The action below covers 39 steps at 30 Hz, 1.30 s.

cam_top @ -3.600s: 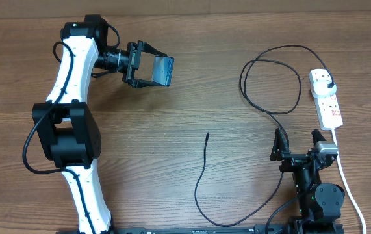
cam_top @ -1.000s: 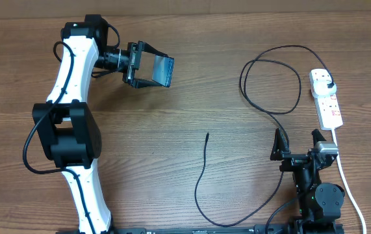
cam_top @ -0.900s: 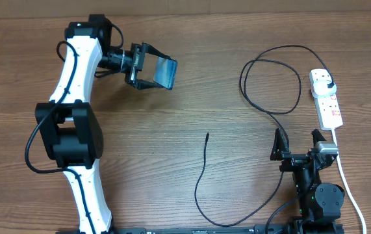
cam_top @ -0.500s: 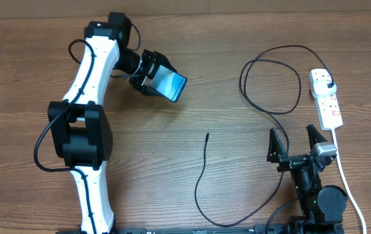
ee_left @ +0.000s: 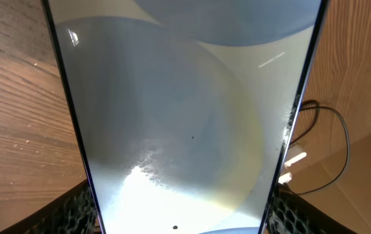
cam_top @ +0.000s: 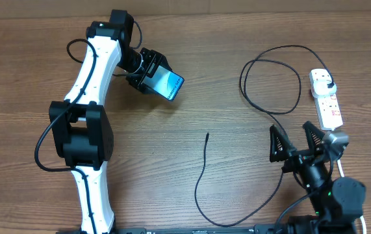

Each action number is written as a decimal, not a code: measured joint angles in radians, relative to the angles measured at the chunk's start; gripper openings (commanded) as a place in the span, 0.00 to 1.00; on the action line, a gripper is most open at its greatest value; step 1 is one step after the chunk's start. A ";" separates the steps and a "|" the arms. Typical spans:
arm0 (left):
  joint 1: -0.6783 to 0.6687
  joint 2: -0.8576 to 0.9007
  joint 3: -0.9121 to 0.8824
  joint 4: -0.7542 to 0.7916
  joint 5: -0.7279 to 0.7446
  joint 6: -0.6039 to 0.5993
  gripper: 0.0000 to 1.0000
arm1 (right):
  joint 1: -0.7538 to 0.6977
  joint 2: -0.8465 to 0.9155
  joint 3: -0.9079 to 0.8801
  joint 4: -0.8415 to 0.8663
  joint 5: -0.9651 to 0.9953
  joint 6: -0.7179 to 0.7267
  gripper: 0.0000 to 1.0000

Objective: Plug charger to phone and switch on socket
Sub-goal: 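Move the right gripper toward the phone held by the left gripper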

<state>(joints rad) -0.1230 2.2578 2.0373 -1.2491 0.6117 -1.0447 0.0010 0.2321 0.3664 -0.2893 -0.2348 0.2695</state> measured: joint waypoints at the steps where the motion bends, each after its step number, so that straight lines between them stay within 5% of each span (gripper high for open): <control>1: 0.000 0.000 0.000 0.002 -0.001 0.000 0.04 | 0.000 0.032 0.034 -0.015 -0.005 0.005 1.00; 10: 0.000 0.000 0.000 0.006 -0.023 -0.003 0.04 | 0.000 0.552 0.470 -0.255 -0.191 0.127 1.00; 15: 0.000 0.000 0.000 0.006 -0.026 -0.004 0.04 | 0.000 0.774 0.526 -0.005 -0.523 0.165 1.00; 20: -0.006 0.000 0.000 0.006 -0.033 -0.027 0.04 | 0.002 0.956 0.533 0.195 -0.704 0.389 1.00; 30: -0.054 0.000 0.000 0.008 -0.063 -0.106 0.04 | 0.075 1.302 0.533 0.203 -0.684 0.573 0.94; 39: -0.113 0.000 0.000 0.032 -0.098 -0.211 0.04 | 0.202 1.358 0.533 0.234 -0.562 0.587 0.94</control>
<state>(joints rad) -0.2356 2.2578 2.0377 -1.2175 0.5140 -1.2556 0.2031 1.5898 0.8993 -0.0555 -0.7971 0.8562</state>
